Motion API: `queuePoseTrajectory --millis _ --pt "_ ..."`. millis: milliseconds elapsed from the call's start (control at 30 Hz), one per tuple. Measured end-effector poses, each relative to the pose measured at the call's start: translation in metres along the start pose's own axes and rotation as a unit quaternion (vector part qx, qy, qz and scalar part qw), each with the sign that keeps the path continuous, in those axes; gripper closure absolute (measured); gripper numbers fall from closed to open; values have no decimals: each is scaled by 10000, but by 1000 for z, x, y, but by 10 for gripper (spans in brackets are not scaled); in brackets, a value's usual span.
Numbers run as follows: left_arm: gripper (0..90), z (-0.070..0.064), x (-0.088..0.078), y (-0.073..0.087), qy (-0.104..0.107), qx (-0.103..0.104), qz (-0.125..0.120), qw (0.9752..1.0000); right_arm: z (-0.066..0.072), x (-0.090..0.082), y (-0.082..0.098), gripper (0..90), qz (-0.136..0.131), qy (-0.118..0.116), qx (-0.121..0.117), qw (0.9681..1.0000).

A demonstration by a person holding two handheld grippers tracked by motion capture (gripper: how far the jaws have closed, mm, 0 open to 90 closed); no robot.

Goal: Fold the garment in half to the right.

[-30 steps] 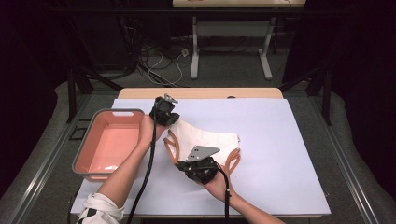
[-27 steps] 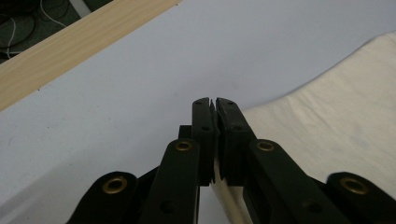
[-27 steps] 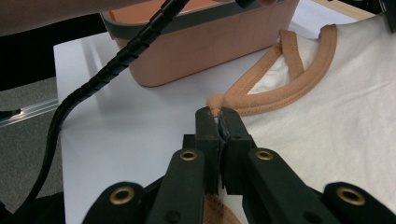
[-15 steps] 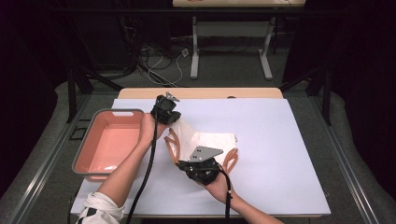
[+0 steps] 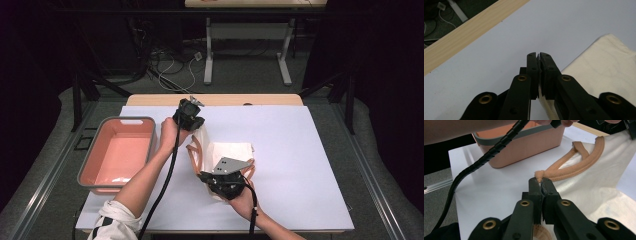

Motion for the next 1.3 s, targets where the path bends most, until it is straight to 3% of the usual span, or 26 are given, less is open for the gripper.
queuePoseTrajectory --millis 267,300,700,1133,1300 --pt "866 -13 5 -9 102 123 14 9999 -2 -13 3 882 -52 115 60 9999" --pt "867 -16 7 -10 106 58 -31 9999 -3 -16 4 882 -73 135 68 9999" --pt "867 -35 18 -18 257 122 -29 9996 -9 -31 15 882 8 228 172 9996" --pt "865 -60 42 -20 481 148 -16 9987 -14 -44 34 882 240 381 284 9986" --pt "864 -70 49 -20 537 139 -22 9985 -17 -47 43 882 457 384 305 9978"
Point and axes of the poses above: each handheld gripper's, and its own axes: x roughly forward along the jaws, y roughly out of its underside, z roughly to its left, the point moved 5 cm from there along x, roughly forward along the jaws, and after that the axes turned 9 degrees about -y, right-handed, at the moved point
